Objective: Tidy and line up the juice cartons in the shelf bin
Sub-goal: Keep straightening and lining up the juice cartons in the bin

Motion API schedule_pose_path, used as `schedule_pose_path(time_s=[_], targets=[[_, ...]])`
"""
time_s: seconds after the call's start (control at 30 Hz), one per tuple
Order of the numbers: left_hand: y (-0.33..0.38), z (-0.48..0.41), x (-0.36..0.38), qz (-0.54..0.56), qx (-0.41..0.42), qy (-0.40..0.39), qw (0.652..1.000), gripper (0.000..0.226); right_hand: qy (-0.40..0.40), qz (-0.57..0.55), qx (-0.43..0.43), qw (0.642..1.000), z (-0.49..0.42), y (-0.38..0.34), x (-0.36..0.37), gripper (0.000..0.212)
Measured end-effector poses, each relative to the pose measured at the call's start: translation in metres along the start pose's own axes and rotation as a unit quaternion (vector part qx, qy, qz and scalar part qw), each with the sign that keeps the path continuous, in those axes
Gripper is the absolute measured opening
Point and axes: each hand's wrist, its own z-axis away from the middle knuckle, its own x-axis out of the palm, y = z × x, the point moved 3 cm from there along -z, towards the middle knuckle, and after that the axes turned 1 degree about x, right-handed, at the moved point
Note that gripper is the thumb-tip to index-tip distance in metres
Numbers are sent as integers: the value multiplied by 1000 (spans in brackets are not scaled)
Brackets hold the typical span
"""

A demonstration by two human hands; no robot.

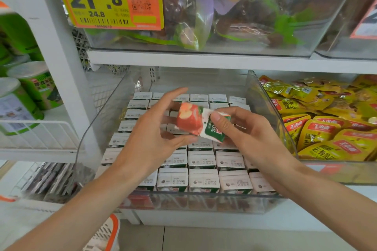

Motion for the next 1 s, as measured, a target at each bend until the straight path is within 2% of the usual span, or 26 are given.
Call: schedule_pose_path(time_s=[0.07, 0.17, 0.27, 0.43, 0.63, 0.73, 0.83, 0.97, 1.0], targets=[[1, 1, 1, -49, 38, -17, 998, 90, 2, 15, -23, 1000, 1, -1, 1, 39], [1, 1, 2, -89, 62, -3, 994, 73, 16, 10, -68, 997, 3, -5, 0, 45], [-2, 0, 0, -54, 34, 23, 998, 67, -13, 0, -121, 993, 4, -9, 3, 52], [-5, 1, 2, 25, 0, 8, 1000, 68, -60, 43, -196, 978, 4, -11, 6, 77], [-9, 3, 5, 69, -45, -24, 996, 59, -57, 88, -222, 969, 1, -14, 5, 64], [-7, 4, 8, 63, -34, -57, 996, 71, -37, 69, -222, 972, 0, -15, 8, 60], [-6, 4, 9, 19, -22, -52, 998, 78, -19, 66, -229, 971, 1, -16, 13, 59], [-11, 1, 4, 57, -38, -31, 997, 46, -31, 90, -246, 965, -2, -16, 11, 54], [-11, 1, 3, 58, -36, -32, 997, 45, -29, 100, -249, 963, -2, -15, 9, 51]])
